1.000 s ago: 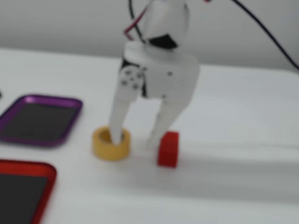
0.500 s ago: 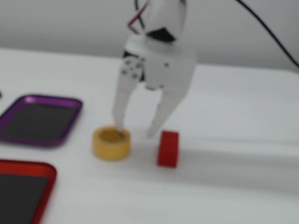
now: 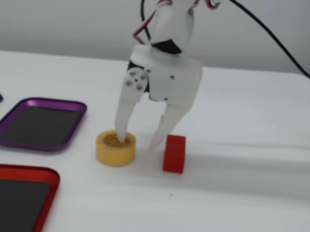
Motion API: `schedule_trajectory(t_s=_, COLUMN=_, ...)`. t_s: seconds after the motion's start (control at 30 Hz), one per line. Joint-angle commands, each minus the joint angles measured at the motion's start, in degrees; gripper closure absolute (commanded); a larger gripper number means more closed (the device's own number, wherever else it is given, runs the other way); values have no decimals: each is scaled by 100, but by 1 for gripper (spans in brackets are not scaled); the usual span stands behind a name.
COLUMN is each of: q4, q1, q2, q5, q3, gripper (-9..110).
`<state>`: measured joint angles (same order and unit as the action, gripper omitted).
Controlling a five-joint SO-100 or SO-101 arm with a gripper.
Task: Grasp a tape and put it in the right purple dish.
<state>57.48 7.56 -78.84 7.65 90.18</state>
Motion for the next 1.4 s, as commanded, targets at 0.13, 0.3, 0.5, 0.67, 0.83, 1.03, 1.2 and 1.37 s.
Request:
schedule_trajectory(t_s=0.13, q4=-589, q1=-26, q2=-114, q5=-18, q3=475, gripper=88)
schedule_trajectory(t_s=0.3, q4=-624, q1=-26, q2=-114, q5=-9, q3=483, gripper=96)
schedule_trajectory(t_s=0.5, q4=-536, q1=18, q2=-185, q5=-18, q3=369, gripper=102)
schedule_trajectory(t_s=0.67, q4=-70, q1=26, q2=-976, q5=26, q3=-158, gripper=102)
schedule_trajectory(t_s=0.83, q4=-53, q1=44, q2=-2048, q5=88, q3=-475, gripper=102)
schedule_trajectory(t_s=1.03, q4=-1345, q1=53, q2=-2373, q5=817, q3=-492, gripper=102)
schedule_trajectory(t_s=1.2, q4=-2338, q1=53, q2=-1503, q5=888, q3=-589, gripper=102)
schedule_trajectory(t_s=1.37, q4=-2250, q1=70, q2=-396, q5=879, q3=-1600, gripper=102)
